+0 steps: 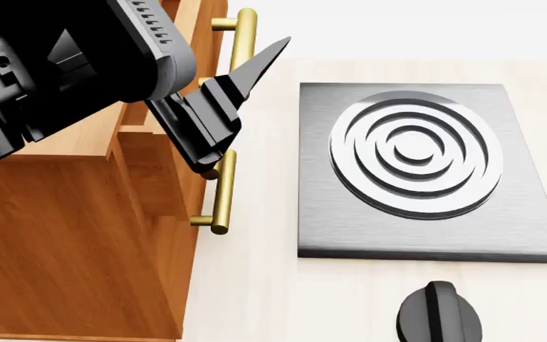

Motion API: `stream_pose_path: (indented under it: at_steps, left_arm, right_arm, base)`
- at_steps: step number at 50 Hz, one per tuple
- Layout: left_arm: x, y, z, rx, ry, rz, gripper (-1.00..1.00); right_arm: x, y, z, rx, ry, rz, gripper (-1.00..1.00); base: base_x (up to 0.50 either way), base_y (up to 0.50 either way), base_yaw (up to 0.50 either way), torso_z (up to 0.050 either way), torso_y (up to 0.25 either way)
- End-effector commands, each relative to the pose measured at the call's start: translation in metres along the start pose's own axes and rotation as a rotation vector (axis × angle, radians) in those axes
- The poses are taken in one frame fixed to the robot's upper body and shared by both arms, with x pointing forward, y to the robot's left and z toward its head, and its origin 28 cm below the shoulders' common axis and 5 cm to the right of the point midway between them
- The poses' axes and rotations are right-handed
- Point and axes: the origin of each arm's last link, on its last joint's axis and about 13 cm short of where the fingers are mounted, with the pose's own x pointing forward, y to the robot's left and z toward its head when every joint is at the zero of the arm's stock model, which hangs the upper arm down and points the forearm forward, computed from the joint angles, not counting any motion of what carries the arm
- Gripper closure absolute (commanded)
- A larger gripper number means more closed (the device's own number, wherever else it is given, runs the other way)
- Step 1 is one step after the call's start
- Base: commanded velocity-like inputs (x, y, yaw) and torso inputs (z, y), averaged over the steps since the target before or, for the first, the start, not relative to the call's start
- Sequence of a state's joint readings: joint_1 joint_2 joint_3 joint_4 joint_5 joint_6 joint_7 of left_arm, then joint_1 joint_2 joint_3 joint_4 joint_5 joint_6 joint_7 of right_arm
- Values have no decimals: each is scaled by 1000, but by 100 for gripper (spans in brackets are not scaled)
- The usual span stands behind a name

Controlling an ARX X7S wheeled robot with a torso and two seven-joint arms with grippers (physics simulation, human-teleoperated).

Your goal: Pick the akita bowl on the wooden cabinet and place it on the plate.

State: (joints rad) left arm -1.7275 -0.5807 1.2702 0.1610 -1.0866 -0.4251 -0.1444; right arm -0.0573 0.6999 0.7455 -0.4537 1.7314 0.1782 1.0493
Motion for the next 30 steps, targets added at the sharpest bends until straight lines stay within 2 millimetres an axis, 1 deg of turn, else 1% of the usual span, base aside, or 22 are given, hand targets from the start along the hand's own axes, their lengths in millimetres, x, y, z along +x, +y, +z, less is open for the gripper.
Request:
stream_pose_path:
  at_steps: [1, 11, 20, 30]
  left_arm:
    - [0, 1, 1, -1, -2, 3, -100]
    - [2, 0, -1, 0, -1, -4, -100]
    - [1, -1, -2, -3, 1, -4, -100]
    - [3, -2, -6, -5, 3, -6, -100]
  right_arm:
    - [1, -13, 0, 16, -19, -24, 100]
    - [5, -22, -1, 20, -20, -53, 100]
    - [11, -22, -6, 3, -22, -63, 100]
    - [17, -34, -11, -2, -15, -107, 100]
  base:
    - [0, 0, 0, 0, 0]
    - [0, 0, 0, 0, 0]
    - [0, 0, 0, 0, 1]
    - [0, 0, 0, 0, 0]
